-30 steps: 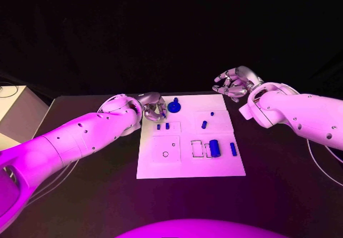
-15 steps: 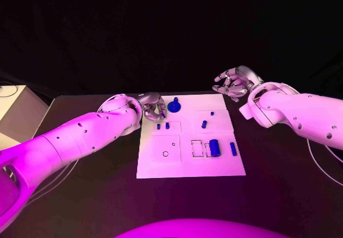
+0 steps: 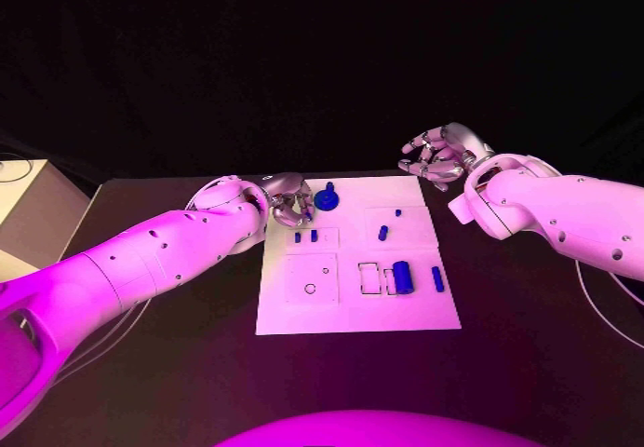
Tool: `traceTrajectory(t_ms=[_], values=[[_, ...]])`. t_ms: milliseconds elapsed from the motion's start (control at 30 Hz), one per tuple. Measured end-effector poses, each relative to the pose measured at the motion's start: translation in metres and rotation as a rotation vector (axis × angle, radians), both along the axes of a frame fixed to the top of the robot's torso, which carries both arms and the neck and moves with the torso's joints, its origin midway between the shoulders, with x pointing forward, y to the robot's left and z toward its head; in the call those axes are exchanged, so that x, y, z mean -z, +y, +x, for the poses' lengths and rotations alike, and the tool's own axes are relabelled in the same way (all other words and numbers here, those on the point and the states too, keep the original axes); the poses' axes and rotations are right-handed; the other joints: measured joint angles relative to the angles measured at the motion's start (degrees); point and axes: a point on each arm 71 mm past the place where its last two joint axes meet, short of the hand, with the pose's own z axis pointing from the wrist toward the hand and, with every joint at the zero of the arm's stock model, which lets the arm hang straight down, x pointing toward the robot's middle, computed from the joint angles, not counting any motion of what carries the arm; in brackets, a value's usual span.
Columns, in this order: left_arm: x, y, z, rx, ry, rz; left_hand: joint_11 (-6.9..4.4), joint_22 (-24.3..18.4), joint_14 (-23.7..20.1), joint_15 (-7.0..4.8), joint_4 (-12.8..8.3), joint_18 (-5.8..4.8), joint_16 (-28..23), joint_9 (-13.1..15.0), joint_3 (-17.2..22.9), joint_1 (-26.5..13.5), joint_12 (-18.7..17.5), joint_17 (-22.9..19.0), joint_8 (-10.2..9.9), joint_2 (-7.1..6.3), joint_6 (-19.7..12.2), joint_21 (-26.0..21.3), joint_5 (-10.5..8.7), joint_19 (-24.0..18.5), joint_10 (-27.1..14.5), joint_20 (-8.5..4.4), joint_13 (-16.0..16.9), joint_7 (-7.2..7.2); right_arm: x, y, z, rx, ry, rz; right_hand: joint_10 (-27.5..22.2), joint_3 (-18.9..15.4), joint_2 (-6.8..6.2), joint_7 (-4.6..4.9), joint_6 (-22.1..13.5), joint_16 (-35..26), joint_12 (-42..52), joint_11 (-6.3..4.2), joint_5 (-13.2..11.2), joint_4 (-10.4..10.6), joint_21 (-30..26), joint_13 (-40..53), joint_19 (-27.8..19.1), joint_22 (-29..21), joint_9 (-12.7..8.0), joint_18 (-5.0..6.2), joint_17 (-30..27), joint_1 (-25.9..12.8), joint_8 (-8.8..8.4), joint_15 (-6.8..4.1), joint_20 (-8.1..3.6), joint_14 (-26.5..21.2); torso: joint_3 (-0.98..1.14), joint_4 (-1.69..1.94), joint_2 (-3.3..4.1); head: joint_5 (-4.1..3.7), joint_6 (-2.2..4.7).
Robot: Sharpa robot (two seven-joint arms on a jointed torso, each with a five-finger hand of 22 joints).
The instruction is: Assemble the parts on the task board
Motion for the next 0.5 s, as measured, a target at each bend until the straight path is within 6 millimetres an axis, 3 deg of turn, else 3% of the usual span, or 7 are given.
traceTrajectory(t_ms=[500], values=[[0.0011,-0.0024,0.0000,0.005,0.016,0.011,0.02,0.16,0.00,0.00,0.00,0.00,0.00,0.02,-0.02,0.20,-0.15,0.06,-0.01,0.18,0.02,0.00,-0.07,0.00,0.01,0.00,-0.01,0.02,0.0000,0.0005,0.0001,-0.001,0.000,0.000,0.01,0.00,0.00,0.00,0.00,0.00,0.00,0.00,0.00,0.00,0.00,0.00,0.00,0.00,0.00,0.00,0.00,0.00,0.00,0.00,0.00,0.00,0.03,0.08,-0.07,-0.21,-0.43]])
